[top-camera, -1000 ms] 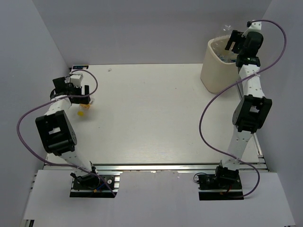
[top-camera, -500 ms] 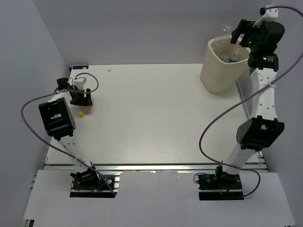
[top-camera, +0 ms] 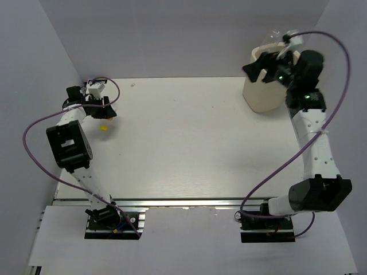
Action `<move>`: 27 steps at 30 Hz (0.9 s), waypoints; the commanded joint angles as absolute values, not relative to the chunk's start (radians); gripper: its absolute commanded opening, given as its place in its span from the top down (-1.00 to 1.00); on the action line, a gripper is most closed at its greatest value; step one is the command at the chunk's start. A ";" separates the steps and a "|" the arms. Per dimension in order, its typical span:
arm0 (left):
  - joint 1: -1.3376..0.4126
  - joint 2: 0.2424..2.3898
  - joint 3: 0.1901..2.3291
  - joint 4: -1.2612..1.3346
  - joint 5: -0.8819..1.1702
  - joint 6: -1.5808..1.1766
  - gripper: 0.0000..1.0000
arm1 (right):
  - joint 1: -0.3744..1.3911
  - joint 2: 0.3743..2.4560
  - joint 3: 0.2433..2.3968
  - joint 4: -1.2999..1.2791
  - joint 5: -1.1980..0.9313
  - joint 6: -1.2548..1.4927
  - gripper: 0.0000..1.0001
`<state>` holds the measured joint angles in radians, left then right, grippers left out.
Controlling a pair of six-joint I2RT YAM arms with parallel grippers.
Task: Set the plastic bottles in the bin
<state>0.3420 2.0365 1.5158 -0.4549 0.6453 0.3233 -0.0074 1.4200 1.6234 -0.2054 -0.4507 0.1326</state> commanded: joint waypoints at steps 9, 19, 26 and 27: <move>-0.187 1.496 1.172 -0.118 0.719 0.296 0.42 | 0.309 1.319 1.172 0.304 -0.839 0.376 -0.79; -0.394 1.483 1.193 -0.175 0.795 0.325 0.47 | 0.409 1.397 1.141 0.342 -0.787 0.385 -0.79; -0.466 1.500 1.210 -0.158 0.738 0.330 0.50 | 0.454 1.488 1.192 0.261 -0.476 0.583 -0.79; -0.474 1.500 1.212 -0.156 0.733 0.333 0.50 | 0.460 1.497 1.206 0.240 -0.453 0.591 -0.79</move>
<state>-0.4667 1.5021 1.1992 -0.1753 0.7521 0.3172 0.4500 1.4769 1.1507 0.2562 -0.5934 0.4980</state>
